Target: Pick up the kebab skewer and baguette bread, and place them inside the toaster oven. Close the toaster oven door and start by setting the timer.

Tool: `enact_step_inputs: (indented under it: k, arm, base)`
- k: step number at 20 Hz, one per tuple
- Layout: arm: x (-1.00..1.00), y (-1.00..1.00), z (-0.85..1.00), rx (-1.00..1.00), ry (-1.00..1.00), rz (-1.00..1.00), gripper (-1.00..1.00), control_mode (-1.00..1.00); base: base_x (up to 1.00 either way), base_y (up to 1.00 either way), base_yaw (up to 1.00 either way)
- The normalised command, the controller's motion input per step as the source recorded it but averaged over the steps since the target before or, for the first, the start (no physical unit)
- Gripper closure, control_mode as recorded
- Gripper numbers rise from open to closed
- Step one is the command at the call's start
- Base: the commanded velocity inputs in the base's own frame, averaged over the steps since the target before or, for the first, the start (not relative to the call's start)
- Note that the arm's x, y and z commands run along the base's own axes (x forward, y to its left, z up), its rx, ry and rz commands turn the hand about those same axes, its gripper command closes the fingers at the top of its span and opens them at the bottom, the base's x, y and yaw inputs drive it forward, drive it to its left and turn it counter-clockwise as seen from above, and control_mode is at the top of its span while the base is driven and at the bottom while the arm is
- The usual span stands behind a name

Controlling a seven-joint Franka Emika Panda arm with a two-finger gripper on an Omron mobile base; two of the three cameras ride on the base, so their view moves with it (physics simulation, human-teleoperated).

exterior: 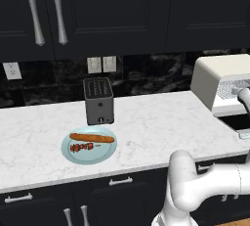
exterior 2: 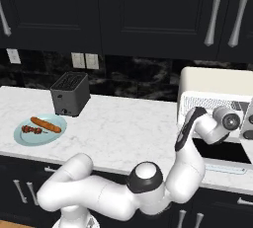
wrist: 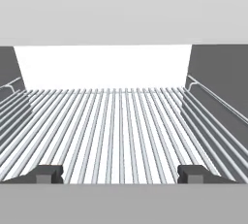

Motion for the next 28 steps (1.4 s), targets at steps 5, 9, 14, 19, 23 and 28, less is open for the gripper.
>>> enact_step_inputs:
  k: [5,9,14,19,23,28]
  arm:
    - [-0.48,0.00,-0.38,0.00,0.00,0.00,-1.00,-1.00]
    - [-0.46,0.00,-0.32,0.00,0.02,0.00,-1.00,-1.00]
    - [-0.55,0.00,-0.29,0.00,0.10,0.00,-1.00,-1.00]
    - [-0.63,-0.01,-0.33,0.00,0.13,-0.01,-1.00,-1.00]
    - [-0.73,0.00,-0.33,0.00,0.14,-0.01,-1.00,-1.00]
    - [-0.51,0.00,-0.11,0.00,0.14,-0.02,-1.00,-1.00]
  base:
    - [0.00,0.00,0.00]
    - [0.00,0.00,0.00]
    - [0.00,0.00,0.00]
    - [0.00,0.00,0.00]
    - [0.00,0.00,0.00]
    - [0.00,0.00,0.00]
